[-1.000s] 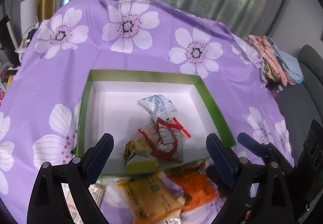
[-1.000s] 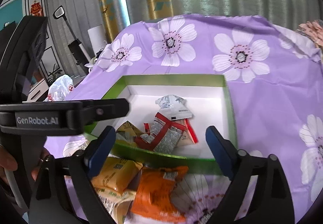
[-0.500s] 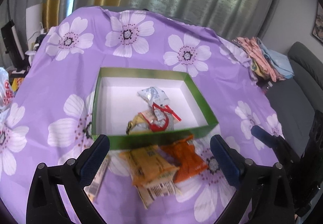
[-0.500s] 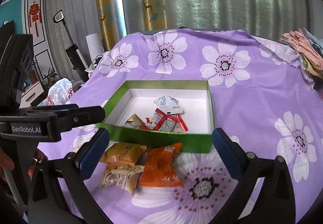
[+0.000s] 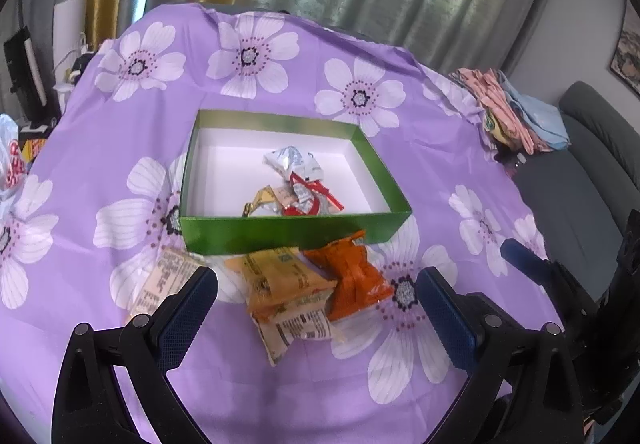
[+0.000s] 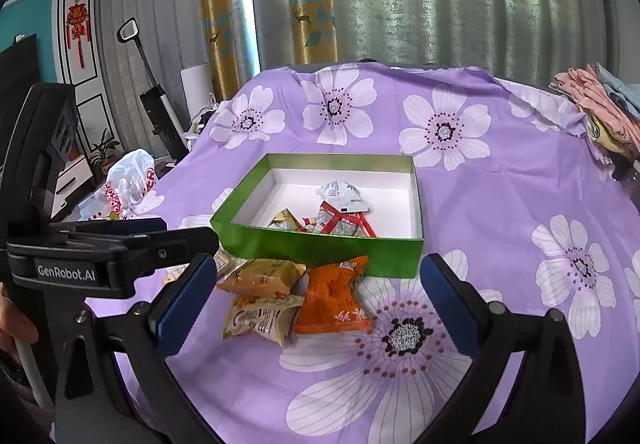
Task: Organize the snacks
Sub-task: 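Move the left tool back to the packets beside the box, then grasp the tan snack packet with the left gripper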
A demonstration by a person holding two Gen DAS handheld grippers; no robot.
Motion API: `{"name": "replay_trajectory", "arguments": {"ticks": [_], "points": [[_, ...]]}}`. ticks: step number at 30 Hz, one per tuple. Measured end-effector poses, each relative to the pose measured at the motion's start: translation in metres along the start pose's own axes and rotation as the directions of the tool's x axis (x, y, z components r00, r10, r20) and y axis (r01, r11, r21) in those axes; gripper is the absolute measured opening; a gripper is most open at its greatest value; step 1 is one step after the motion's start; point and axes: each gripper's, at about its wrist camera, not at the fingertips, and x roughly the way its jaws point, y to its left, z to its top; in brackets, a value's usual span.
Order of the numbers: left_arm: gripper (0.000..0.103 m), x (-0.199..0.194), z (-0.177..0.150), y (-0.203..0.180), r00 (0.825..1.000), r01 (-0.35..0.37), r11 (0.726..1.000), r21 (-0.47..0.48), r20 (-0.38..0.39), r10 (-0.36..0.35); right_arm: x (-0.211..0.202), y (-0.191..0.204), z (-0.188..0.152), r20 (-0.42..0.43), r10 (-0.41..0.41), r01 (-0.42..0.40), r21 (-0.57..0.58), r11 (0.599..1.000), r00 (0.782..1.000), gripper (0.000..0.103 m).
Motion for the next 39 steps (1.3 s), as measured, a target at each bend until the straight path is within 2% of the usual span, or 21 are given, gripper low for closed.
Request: {"name": "replay_trajectory", "arguments": {"ticks": [15, 19, 23, 26, 31, 34, 39], "points": [[0.099, 0.004, -0.021, 0.02, 0.999, 0.001, 0.999, -0.039, -0.047, -0.003, 0.005, 0.015, -0.019, -0.054, 0.026, -0.027, -0.02, 0.999, 0.998, 0.102], [0.099, 0.01, -0.029, 0.031, 0.998, 0.003, 0.998, -0.065, -0.068, -0.008, 0.017, 0.014, -0.03, -0.096, 0.081, -0.083, -0.017, 0.996, 0.992, 0.102], [0.099, 0.019, -0.041, 0.043, 0.995, 0.04, 0.994, -0.1, -0.085, -0.049, 0.033, 0.014, -0.046, -0.145, 0.177, -0.179, 0.003, 0.984, 0.973, 0.101], [0.099, 0.026, -0.047, 0.051, 0.992, 0.073, 0.989, -0.131, -0.093, -0.086, 0.043, 0.019, -0.054, -0.164, 0.24, -0.242, 0.008, 0.97, 0.957, 0.098], [0.099, 0.038, -0.046, 0.058, 0.99, 0.101, 0.983, -0.156, -0.081, -0.114, 0.061, 0.024, -0.058, -0.181, 0.317, -0.315, 0.039, 0.948, 0.931, 0.087], [0.099, 0.048, -0.039, 0.06, 0.99, 0.105, 0.982, -0.156, -0.072, -0.118, 0.074, 0.027, -0.055, -0.188, 0.323, -0.322, 0.041, 0.946, 0.927, 0.082], [0.099, 0.066, -0.029, 0.061, 0.99, 0.105, 0.983, -0.15, -0.081, -0.118, 0.098, 0.028, -0.048, -0.182, 0.308, -0.306, 0.041, 0.951, 0.934, 0.077]]}}
